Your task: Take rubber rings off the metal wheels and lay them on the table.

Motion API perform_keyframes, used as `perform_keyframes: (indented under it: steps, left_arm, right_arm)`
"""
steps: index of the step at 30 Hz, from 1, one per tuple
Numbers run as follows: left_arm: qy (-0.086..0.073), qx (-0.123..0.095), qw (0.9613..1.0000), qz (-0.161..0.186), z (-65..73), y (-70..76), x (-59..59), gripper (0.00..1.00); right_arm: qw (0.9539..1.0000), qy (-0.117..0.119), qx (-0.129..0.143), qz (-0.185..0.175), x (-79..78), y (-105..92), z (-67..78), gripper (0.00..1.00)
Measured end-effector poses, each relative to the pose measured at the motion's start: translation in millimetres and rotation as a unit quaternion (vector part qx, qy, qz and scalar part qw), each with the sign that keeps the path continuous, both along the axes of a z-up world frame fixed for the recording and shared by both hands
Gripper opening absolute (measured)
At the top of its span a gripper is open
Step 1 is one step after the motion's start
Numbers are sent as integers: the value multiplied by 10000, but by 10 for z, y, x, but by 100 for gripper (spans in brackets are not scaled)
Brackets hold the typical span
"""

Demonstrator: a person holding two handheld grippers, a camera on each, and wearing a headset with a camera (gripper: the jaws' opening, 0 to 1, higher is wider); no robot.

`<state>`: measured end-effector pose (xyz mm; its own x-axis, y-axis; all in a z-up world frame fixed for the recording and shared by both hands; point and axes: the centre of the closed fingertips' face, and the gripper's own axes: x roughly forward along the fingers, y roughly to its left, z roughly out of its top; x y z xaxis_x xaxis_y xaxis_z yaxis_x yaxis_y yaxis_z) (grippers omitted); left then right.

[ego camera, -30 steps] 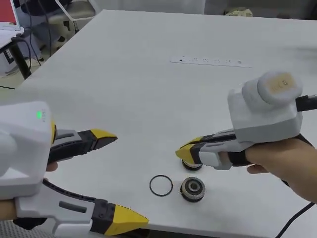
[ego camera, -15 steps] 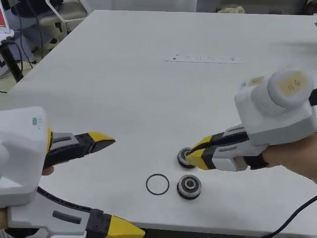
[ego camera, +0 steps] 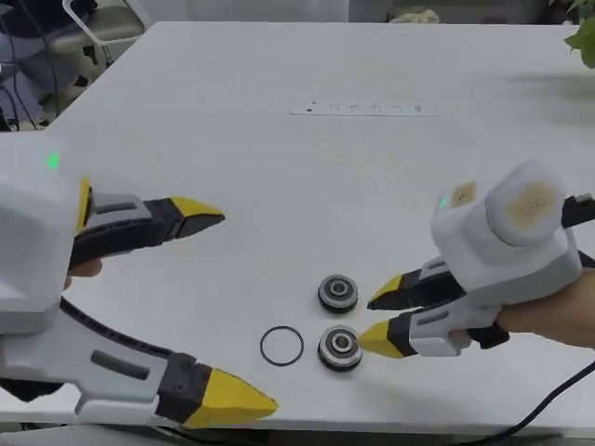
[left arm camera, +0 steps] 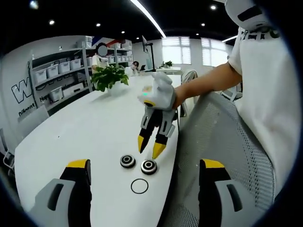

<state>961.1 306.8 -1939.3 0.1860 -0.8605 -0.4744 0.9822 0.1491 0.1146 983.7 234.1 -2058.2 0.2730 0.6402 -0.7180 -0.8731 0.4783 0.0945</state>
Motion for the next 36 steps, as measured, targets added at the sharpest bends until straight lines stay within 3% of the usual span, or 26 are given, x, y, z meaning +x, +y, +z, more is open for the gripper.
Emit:
perform_keyframes:
  steps: [3,10,12,15,18,22,25,33,35,36]
  left_arm:
    - [77,-221,9994,-268,68,-151,-1,92]
    - [59,-374,9977,-567,70,-415,84,88]
    - [230,-453,9953,-829,37,-496,55,85]
    - [352,-355,9956,-798,-108,-558,171,77]
    - [426,-466,9962,-599,-198,-626,278,75]
    - [429,-476,9968,-476,-387,-686,360,57]
    - [501,-375,9970,-462,-547,-705,353,52]
    - [380,-308,9979,-434,-772,-710,286,39]
    - [213,-22,9982,-565,-897,-680,252,37]
    - [198,-1,9981,-588,-920,-687,242,36]
  right_arm:
    - [9999,64,-1,108,-48,30,-56,26]
    - [9994,34,-114,323,-97,42,-151,29]
    - [9992,31,-68,382,-113,83,-163,31]
    - [9986,-14,-143,502,-134,100,-198,29]
    - [9984,-74,-168,541,-124,95,-197,29]
    - [9983,-45,-143,565,-134,111,-204,28]
    - [9979,-84,-159,624,-142,137,-212,27]
    - [9978,-132,-160,634,-123,137,-216,25]
    - [9978,-160,-145,633,-114,138,-206,25]
    - [9978,-172,-138,632,-110,140,-203,24]
